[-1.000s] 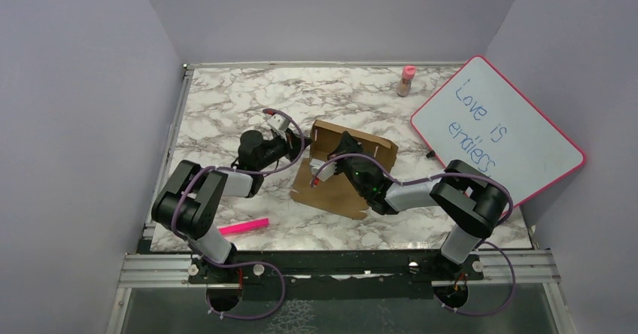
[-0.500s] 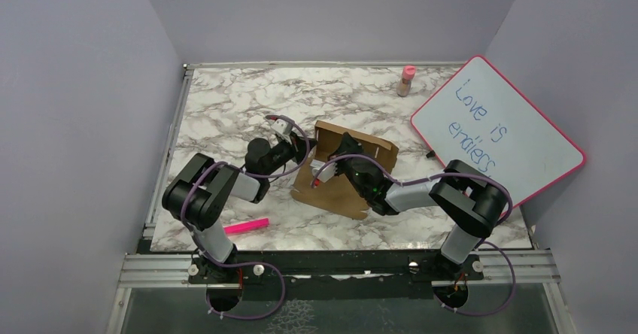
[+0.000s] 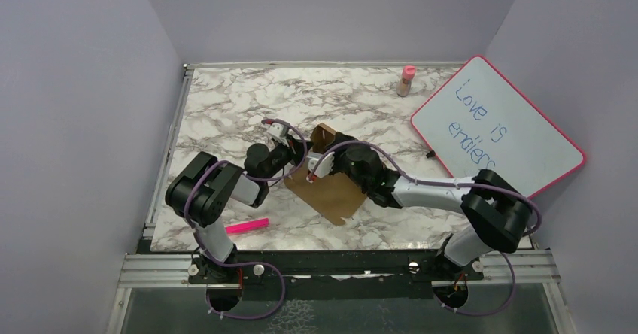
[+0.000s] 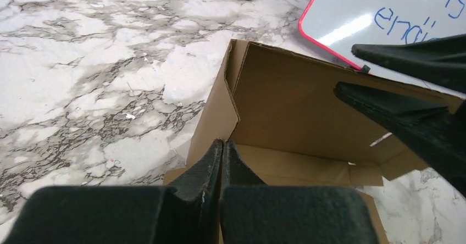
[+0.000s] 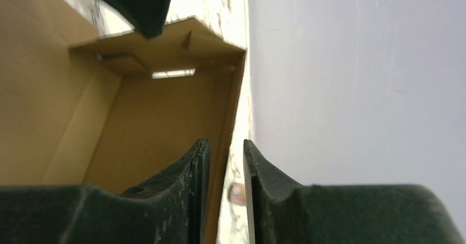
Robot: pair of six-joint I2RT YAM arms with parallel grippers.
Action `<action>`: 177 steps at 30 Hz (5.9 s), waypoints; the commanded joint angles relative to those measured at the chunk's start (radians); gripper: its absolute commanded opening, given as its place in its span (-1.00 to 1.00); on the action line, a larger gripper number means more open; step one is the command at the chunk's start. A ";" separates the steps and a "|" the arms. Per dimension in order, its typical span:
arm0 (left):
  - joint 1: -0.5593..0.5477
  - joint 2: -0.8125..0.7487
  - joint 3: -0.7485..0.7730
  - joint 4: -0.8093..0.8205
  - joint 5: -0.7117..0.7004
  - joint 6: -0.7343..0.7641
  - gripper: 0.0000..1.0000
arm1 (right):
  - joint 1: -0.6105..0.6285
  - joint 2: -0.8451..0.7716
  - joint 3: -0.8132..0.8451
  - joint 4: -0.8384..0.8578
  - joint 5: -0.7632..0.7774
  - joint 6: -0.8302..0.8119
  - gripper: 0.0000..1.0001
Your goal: Fold the paper box
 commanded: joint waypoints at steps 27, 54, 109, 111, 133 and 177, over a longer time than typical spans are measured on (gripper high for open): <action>-0.012 0.007 -0.041 -0.034 -0.031 0.010 -1.00 | -0.246 -0.097 0.417 -0.573 -0.369 1.203 0.05; -0.011 -0.023 -0.012 -0.096 0.006 0.023 -1.00 | -0.258 0.064 0.384 -0.610 -0.446 1.159 -0.07; 0.090 0.084 0.235 -0.288 0.289 0.214 -0.05 | -0.282 0.085 0.385 -0.615 -0.559 1.102 -0.16; 0.090 0.076 0.227 -0.285 0.291 0.219 -0.04 | -0.282 0.085 0.386 -0.616 -0.557 1.103 -0.15; 0.059 0.121 0.228 -0.193 0.247 0.184 0.02 | -0.307 0.102 0.434 -0.672 -0.652 1.131 -0.15; 0.022 0.297 0.343 -0.043 0.173 0.144 -0.16 | -0.410 0.180 0.486 -0.713 -0.846 1.203 -0.21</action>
